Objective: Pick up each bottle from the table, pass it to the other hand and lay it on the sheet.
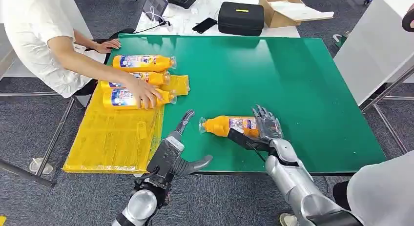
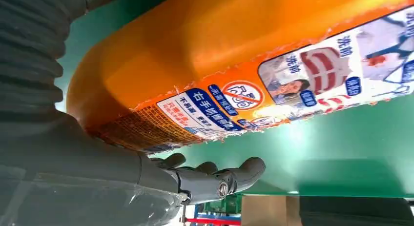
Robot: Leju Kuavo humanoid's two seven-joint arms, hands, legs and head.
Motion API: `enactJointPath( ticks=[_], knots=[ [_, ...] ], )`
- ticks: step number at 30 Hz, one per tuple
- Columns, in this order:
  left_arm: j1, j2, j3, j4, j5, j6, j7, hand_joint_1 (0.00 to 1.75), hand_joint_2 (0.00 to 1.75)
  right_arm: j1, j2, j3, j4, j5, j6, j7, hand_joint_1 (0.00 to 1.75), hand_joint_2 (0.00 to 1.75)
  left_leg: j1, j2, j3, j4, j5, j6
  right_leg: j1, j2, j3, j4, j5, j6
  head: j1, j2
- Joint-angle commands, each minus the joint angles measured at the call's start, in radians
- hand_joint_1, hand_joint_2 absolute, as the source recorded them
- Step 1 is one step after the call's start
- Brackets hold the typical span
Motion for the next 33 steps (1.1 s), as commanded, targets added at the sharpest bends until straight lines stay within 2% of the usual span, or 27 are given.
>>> enactJointPath(
  ticks=[1,3,4,5,11,23,24,26,27,33],
  knots=[
    [-0.014,0.004,-0.009,0.030,-0.010,-0.008,0.010,0.00,1.75,0.001,-0.037,0.017,0.064,0.003,0.079,0.049,0.00,1.75,0.000,-0.002,0.005,-0.001,-0.001,0.001,0.001,-0.004,0.006,-0.001,-0.002,-0.003,0.000,0.000],
    [-0.013,0.002,-0.012,0.034,-0.012,-0.009,0.012,0.00,1.75,0.000,-0.042,0.014,0.078,-0.004,0.115,0.045,0.00,1.75,0.000,-0.002,0.005,-0.001,-0.001,0.001,0.000,-0.004,0.005,-0.001,-0.002,-0.002,0.000,0.000],
    [-0.013,0.002,-0.011,0.036,-0.012,-0.009,0.012,0.00,1.75,-0.001,-0.044,0.013,0.083,-0.008,0.127,0.039,0.56,1.75,0.000,-0.002,0.004,-0.001,0.000,0.000,0.001,-0.003,0.005,-0.001,-0.001,-0.001,0.000,0.000],
    [-0.014,0.001,-0.011,0.038,-0.012,-0.010,0.012,0.00,1.75,-0.004,-0.046,0.012,0.090,-0.015,0.149,0.031,1.75,1.75,0.000,-0.002,0.004,-0.001,0.000,0.000,0.001,-0.003,0.004,-0.001,-0.001,-0.001,0.000,0.000],
    [-0.019,0.001,-0.013,0.053,-0.003,-0.009,-0.003,0.00,1.75,-0.007,-0.047,-0.010,0.116,-0.088,0.232,-0.045,1.75,1.75,0.001,-0.003,0.007,-0.002,0.000,0.000,0.001,-0.005,0.008,-0.003,-0.001,-0.002,0.000,0.000],
    [-0.025,0.006,-0.021,0.058,0.003,-0.007,-0.016,0.00,1.75,-0.016,-0.037,-0.023,0.142,-0.125,0.219,-0.079,1.75,1.75,0.001,-0.001,0.010,-0.002,-0.001,0.000,0.002,-0.003,0.009,-0.003,-0.001,-0.002,0.000,0.000],
    [-0.023,0.009,-0.021,0.053,0.004,-0.001,-0.022,0.00,1.75,-0.006,-0.032,-0.045,0.126,-0.162,0.196,-0.132,1.75,1.75,0.001,-0.002,0.010,-0.002,-0.001,0.000,0.002,-0.003,0.010,-0.003,-0.001,-0.002,0.000,0.000],
    [-0.020,0.011,-0.020,0.050,0.004,0.005,-0.027,0.00,1.75,0.001,-0.029,-0.054,0.119,-0.180,0.187,-0.159,1.75,1.75,0.001,-0.001,0.010,-0.002,-0.001,0.000,0.002,-0.003,0.010,-0.003,-0.001,-0.002,0.000,0.000],
    [-0.014,0.012,-0.017,0.045,0.012,0.007,-0.031,0.00,1.75,0.014,-0.025,-0.073,0.097,-0.218,0.176,-0.217,1.75,1.75,0.001,-0.001,0.010,-0.002,-0.001,0.000,0.002,-0.003,0.010,-0.003,-0.001,-0.002,0.000,0.000],
    [0.031,0.010,0.024,-0.003,0.220,-0.075,-0.002,0.00,1.75,0.088,-0.006,-0.119,-0.016,-0.377,0.230,-0.356,1.75,1.75,0.001,0.001,0.012,-0.003,-0.002,0.000,0.002,-0.001,0.011,-0.004,-0.001,-0.004,0.000,0.000]
  ],
)
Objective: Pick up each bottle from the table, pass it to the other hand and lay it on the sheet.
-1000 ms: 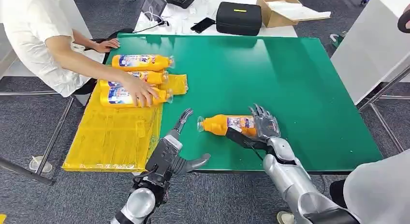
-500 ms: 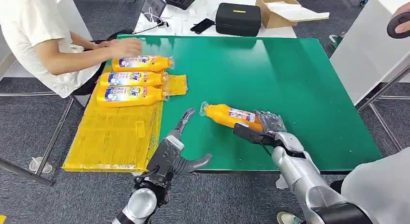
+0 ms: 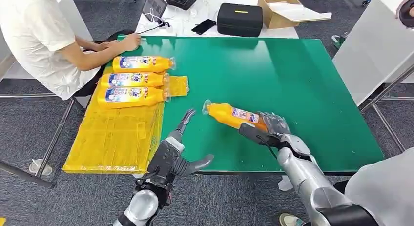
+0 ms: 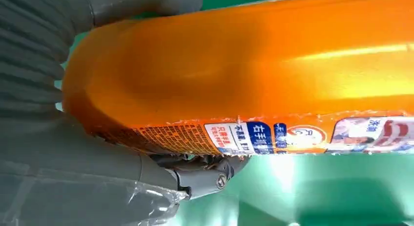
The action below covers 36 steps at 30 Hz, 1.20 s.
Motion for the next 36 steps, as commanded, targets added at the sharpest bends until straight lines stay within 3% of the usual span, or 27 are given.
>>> enactJointPath(
  ticks=[1,9,11,14,26,27,30,32,36],
  knots=[
    [0.033,0.022,0.029,-0.015,0.206,-0.070,0.026,0.00,1.75,0.134,0.050,-0.095,-0.074,-0.182,0.046,-0.161,1.75,1.75,0.001,0.001,0.005,-0.003,-0.002,0.000,0.002,-0.001,0.005,-0.003,-0.002,-0.003,0.000,0.000],
    [0.038,0.032,0.023,-0.031,0.225,-0.072,0.027,0.00,1.75,0.145,0.063,-0.096,-0.107,-0.209,0.041,-0.175,1.75,1.75,0.001,0.001,0.002,-0.001,-0.002,0.000,0.001,-0.001,0.002,-0.001,-0.001,-0.002,0.000,0.000],
    [0.040,0.051,0.003,-0.039,0.202,-0.058,0.005,0.00,1.75,0.164,0.098,-0.131,-0.164,-0.290,-0.008,-0.262,1.75,1.75,0.000,0.001,0.002,-0.001,-0.002,0.000,0.001,-0.001,0.002,-0.001,-0.001,-0.002,0.000,0.000],
    [0.057,0.068,-0.004,-0.045,0.214,-0.061,0.010,0.00,1.75,0.208,0.134,-0.128,-0.288,-0.360,-0.048,-0.303,1.75,1.75,0.000,0.003,0.001,-0.001,-0.002,-0.001,0.001,0.002,0.000,-0.001,-0.001,-0.002,0.000,0.000],
    [0.050,0.090,-0.037,-0.033,0.197,-0.091,-0.011,0.00,1.75,0.325,0.197,-0.095,-0.542,-0.521,-0.122,-0.380,1.75,1.75,0.000,0.001,-0.007,0.000,-0.002,-0.001,0.000,0.000,-0.006,0.001,-0.002,-0.001,0.000,0.000],
    [0.050,0.092,-0.040,-0.031,0.199,-0.098,-0.009,0.00,1.75,0.329,0.201,-0.092,-0.558,-0.530,-0.135,-0.381,1.75,1.75,0.000,0.002,-0.002,0.000,-0.004,0.000,0.001,0.000,-0.001,0.001,-0.005,-0.003,0.000,0.000],
    [0.043,0.089,-0.039,-0.022,0.199,-0.100,-0.009,0.00,1.75,0.317,0.193,-0.074,-0.554,-0.534,-0.124,-0.365,1.64,1.75,0.000,0.002,-0.008,0.000,-0.002,-0.001,0.000,0.001,-0.007,0.001,-0.002,-0.002,0.000,0.000],
    [0.032,0.082,-0.032,-0.014,0.199,-0.095,-0.018,0.00,1.75,0.307,0.189,-0.055,-0.531,-0.540,-0.098,-0.368,1.75,1.75,0.000,0.000,-0.008,0.000,-0.001,-0.001,0.000,-0.001,-0.007,0.001,-0.002,-0.002,0.000,0.000],
    [0.006,0.063,-0.018,-0.026,0.223,-0.101,-0.045,0.00,1.75,0.308,0.199,0.005,-0.510,-0.513,-0.088,-0.398,1.75,1.75,0.000,0.001,-0.007,0.000,-0.002,-0.001,0.001,0.000,-0.007,0.001,-0.002,-0.002,0.000,0.000]
  ],
)
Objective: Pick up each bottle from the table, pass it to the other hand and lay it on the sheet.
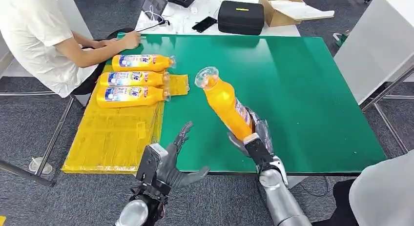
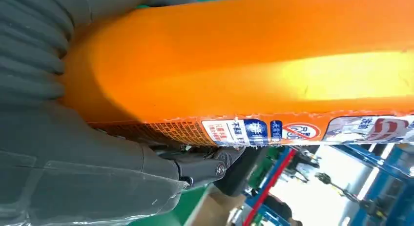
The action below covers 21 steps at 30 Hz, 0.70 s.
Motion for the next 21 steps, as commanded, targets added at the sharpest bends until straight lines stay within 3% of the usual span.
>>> enactJointPath(
  ticks=[1,6,10,21],
  knots=[
    [-0.077,0.008,-0.015,0.029,0.025,-0.006,-0.030,0.00,1.75,-0.017,0.020,0.100,0.016,0.024,0.018,-0.024,1.75,1.75,0.000,0.001,0.002,0.000,-0.001,0.000,0.001,0.000,0.002,0.000,-0.001,-0.001,0.000,0.000],
    [-0.101,-0.010,-0.013,0.023,0.071,-0.022,-0.010,0.00,1.75,-0.036,0.032,0.177,0.060,0.092,-0.026,-0.044,1.75,1.75,0.001,0.002,0.007,0.001,-0.003,0.000,0.002,0.000,0.006,0.001,-0.003,-0.003,0.000,0.000],
    [-0.109,-0.028,0.005,0.036,0.154,-0.044,0.020,0.00,1.75,-0.039,0.038,0.221,0.067,0.132,-0.067,-0.052,1.75,1.75,0.000,0.002,0.002,0.000,-0.001,0.000,0.001,0.001,0.002,0.000,-0.001,-0.001,0.000,0.000],
    [-0.155,-0.046,-0.002,0.061,0.330,-0.013,0.054,0.00,1.75,-0.063,0.061,0.344,0.119,0.137,-0.121,-0.066,1.75,1.75,0.001,0.002,0.005,0.000,-0.002,0.000,0.001,0.000,0.004,0.000,-0.002,-0.003,0.000,0.000]
  ],
)
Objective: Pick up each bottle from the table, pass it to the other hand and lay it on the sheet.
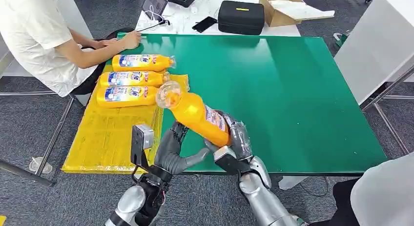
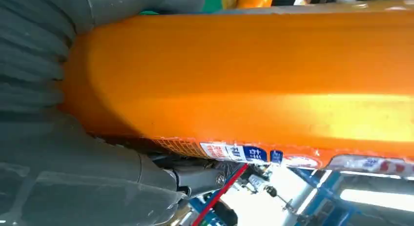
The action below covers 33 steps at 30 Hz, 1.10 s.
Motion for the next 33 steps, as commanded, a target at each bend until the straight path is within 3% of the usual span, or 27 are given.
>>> enactJointPath(
  ticks=[1,18,19,20,33],
  knots=[
    [-0.084,-0.007,-0.025,0.063,0.067,0.030,0.011,0.00,1.75,-0.056,0.018,0.146,0.096,0.004,-0.019,-0.014,1.75,1.75,0.000,0.002,0.004,0.000,-0.002,0.000,0.001,0.001,0.004,0.000,-0.001,-0.002,0.000,0.000],
    [-0.095,-0.006,-0.043,0.004,0.142,0.056,-0.062,0.00,1.75,-0.080,0.032,0.199,0.154,-0.079,0.033,-0.010,1.75,1.75,0.000,0.001,0.003,0.000,-0.001,0.000,0.001,0.000,0.002,0.000,-0.001,-0.002,0.000,0.000],
    [-0.094,-0.003,-0.045,-0.002,0.152,0.048,-0.070,0.07,1.75,-0.085,0.034,0.200,0.165,-0.090,0.045,-0.014,1.75,1.75,0.000,0.001,0.004,0.000,-0.002,0.000,0.001,-0.001,0.004,0.000,-0.002,-0.002,0.000,0.000],
    [-0.094,-0.002,-0.048,-0.005,0.159,0.039,-0.075,1.75,1.75,-0.087,0.036,0.199,0.169,-0.096,0.052,-0.017,1.75,1.75,0.000,0.001,0.006,0.000,-0.003,0.000,0.001,-0.001,0.005,0.000,-0.002,-0.003,0.000,0.000],
    [-0.093,0.007,-0.061,-0.025,0.158,0.007,-0.113,1.75,1.75,-0.102,0.044,0.208,0.207,-0.121,0.087,-0.028,1.75,1.75,0.000,0.000,0.003,0.000,-0.001,0.000,0.001,-0.001,0.003,0.000,-0.001,-0.002,0.000,0.000]
  ],
)
